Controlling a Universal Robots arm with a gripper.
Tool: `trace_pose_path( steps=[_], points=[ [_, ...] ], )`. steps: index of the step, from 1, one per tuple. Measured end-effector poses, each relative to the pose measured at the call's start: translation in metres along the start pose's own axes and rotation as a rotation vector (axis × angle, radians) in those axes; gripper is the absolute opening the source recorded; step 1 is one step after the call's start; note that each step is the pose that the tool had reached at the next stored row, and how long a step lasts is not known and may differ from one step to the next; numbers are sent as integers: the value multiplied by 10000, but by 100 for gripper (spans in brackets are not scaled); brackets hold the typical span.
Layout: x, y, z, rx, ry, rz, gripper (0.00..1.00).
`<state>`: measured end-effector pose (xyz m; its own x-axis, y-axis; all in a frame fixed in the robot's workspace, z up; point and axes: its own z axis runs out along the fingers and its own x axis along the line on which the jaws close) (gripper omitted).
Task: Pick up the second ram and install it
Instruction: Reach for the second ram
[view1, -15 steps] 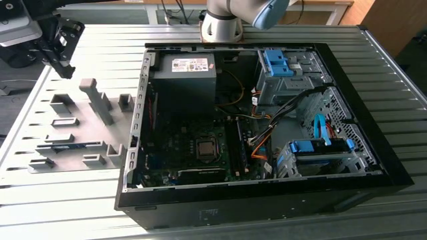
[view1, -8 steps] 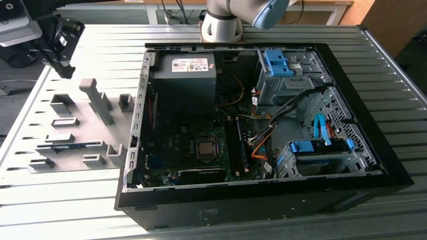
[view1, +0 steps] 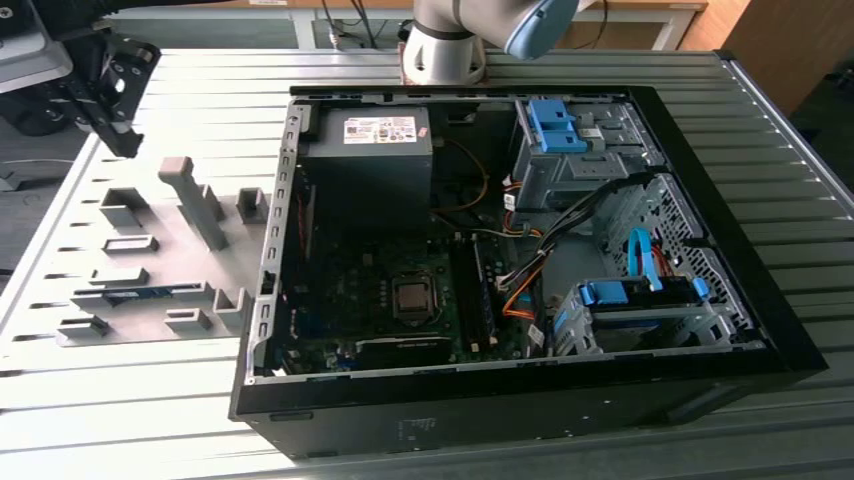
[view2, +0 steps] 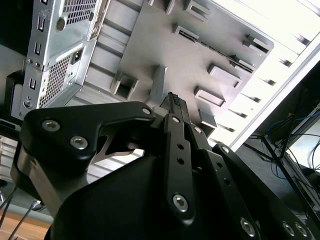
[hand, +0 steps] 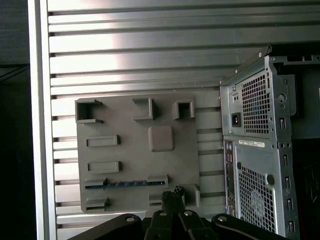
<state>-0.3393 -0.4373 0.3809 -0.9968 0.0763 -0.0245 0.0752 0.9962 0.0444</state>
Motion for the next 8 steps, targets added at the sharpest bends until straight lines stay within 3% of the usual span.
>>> trace_pose_path(
  steps=[8],
  points=[
    [50,-4,-2,0,0,-1,11]
  ],
)
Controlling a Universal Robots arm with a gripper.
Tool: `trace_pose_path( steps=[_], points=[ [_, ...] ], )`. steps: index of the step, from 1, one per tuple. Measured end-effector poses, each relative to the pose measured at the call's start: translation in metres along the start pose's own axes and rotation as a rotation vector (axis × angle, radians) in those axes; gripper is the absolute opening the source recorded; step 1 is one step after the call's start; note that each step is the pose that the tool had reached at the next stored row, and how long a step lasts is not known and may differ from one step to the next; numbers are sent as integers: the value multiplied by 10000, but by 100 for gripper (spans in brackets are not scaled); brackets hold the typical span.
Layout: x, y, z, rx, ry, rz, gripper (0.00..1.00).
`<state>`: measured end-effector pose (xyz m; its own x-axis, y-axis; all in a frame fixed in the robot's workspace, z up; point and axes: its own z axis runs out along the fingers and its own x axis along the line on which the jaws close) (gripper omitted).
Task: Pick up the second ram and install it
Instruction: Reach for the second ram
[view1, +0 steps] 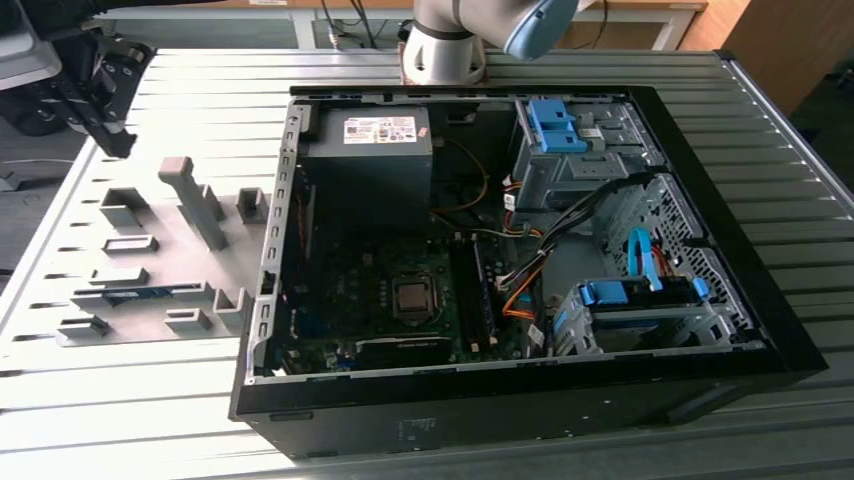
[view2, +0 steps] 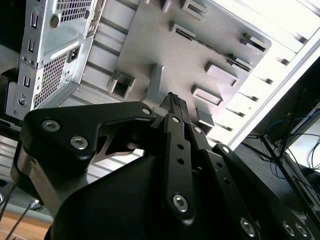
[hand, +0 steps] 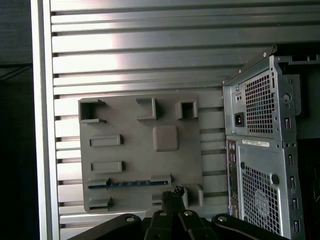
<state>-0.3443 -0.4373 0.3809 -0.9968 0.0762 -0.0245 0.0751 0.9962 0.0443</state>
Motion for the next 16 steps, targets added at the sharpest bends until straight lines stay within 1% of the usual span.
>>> trace_pose_path(
  steps=[16],
  points=[
    [70,-5,-2,1,1,0,11]
  ],
)
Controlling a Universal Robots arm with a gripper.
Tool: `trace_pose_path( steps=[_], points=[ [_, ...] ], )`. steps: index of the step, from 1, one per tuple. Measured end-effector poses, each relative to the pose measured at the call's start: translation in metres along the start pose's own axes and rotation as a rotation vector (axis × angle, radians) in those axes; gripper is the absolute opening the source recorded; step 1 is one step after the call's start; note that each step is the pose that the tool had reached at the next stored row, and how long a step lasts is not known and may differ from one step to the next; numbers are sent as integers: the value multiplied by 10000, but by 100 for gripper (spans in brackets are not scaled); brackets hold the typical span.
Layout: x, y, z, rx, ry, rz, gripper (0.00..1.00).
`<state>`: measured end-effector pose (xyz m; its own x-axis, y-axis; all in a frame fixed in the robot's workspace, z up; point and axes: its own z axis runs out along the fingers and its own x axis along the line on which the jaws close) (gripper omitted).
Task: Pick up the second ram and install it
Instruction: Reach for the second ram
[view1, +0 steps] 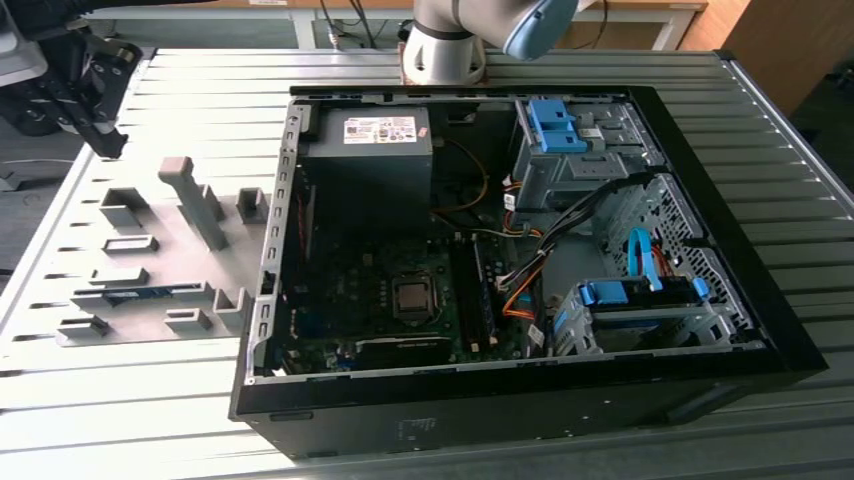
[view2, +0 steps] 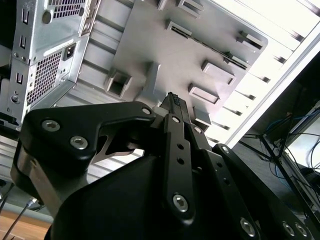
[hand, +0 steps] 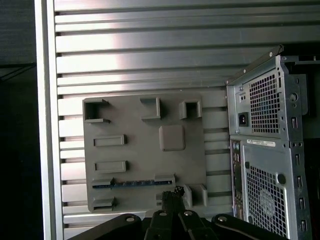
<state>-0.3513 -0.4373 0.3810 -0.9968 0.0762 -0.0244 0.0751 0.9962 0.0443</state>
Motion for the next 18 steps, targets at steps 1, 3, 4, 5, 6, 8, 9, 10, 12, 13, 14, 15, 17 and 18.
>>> trace_pose_path(
  steps=[1,3,4,5,6,8,9,10,12,13,14,15,17,18],
  points=[
    [5,0,0,0,-1,0,11],
    [16,-1,0,0,-1,0,11],
    [23,-2,0,-1,-1,0,11],
    [30,-2,0,-1,-1,0,11],
    [38,-3,-1,-1,-1,0,11],
    [57,-4,-1,-1,-1,0,11],
    [68,-5,-1,-1,-1,0,11],
    [80,-6,-2,-1,-1,0,11],
    [107,-8,-2,0,-1,0,11],
    [118,-9,-3,-1,-1,0,11],
    [129,-10,-3,0,-1,0,11],
    [141,-11,-3,-1,-1,0,11],
    [162,-12,-4,0,-1,0,11],
    [172,-13,-4,-1,-1,0,11]
  ],
)
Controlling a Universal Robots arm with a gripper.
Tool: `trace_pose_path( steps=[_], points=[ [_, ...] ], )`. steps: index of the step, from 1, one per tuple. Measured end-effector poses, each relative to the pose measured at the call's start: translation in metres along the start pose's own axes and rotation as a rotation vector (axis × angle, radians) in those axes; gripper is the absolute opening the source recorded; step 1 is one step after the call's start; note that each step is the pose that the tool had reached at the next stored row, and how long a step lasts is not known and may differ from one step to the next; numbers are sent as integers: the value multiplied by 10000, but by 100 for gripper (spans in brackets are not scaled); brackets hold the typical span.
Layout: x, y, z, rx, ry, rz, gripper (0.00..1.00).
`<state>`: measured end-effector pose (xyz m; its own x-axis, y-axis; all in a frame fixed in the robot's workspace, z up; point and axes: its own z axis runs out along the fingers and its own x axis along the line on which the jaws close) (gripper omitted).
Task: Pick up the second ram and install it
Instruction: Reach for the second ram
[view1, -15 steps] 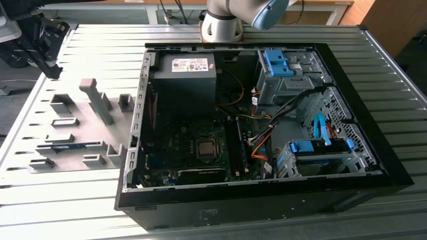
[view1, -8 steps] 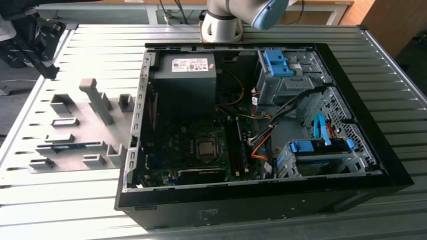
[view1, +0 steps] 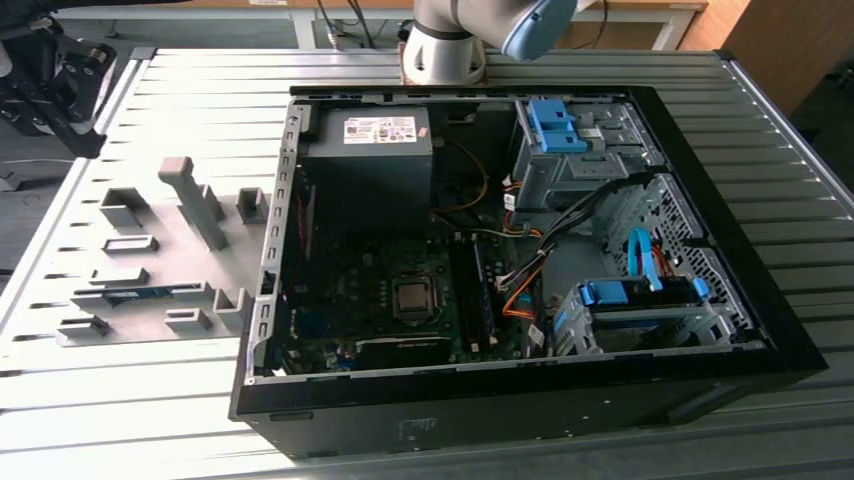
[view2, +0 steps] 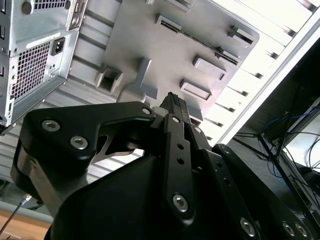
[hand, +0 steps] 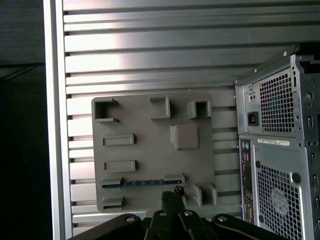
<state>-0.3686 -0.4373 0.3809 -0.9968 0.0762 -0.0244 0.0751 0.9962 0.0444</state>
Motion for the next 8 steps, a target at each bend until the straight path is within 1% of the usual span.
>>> trace_pose_path(
  steps=[3,8],
  points=[
    [25,-2,-1,1,1,1,11],
    [29,-2,-1,0,0,0,11]
  ],
)
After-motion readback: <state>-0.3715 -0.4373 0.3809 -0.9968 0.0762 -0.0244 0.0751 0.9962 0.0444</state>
